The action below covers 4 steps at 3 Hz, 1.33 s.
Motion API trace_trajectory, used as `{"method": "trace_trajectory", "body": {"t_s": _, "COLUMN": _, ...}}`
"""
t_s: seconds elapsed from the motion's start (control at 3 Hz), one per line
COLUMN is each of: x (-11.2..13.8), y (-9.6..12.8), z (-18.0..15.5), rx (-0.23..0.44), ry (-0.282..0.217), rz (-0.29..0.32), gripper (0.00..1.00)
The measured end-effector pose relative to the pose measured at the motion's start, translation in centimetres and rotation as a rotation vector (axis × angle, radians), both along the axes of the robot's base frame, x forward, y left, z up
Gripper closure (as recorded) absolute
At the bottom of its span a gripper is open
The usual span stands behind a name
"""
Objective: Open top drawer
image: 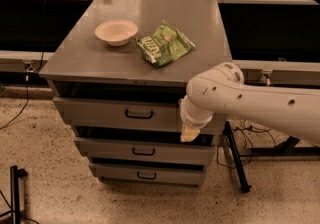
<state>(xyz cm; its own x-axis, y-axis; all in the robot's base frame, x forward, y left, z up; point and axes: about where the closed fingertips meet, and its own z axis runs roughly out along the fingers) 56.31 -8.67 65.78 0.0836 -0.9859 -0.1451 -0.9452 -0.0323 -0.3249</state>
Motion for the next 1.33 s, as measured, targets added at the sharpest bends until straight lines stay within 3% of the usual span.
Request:
{"method": "trace_trajectory", "body": {"t_s": 0.33, "x": -0.5, "y": 0.2, "z": 0.6, "rx": 0.045, "ry": 0.024, "rz": 0.015, "gripper": 0.62}}
{"method": "trace_trajectory", "body": {"t_s": 0.67, "x": -0.7, "y": 0.3, "z": 1.0, "rx": 0.059, "ry": 0.027, "rz": 0.02, "gripper": 0.68}}
{"method": "trace_trajectory", "body": {"t_s": 1.0, "x": -0.7, "y": 0.3, "z": 1.7, "rx": 0.059, "ry": 0.027, "rz": 0.02, "gripper": 0.58}}
{"method": "trace_trajectory", "body": {"t_s": 1.33, "x": -0.7, "y": 0.3, "z": 1.8, "rx": 0.059, "ry": 0.027, "rz": 0.02, "gripper": 0.39}}
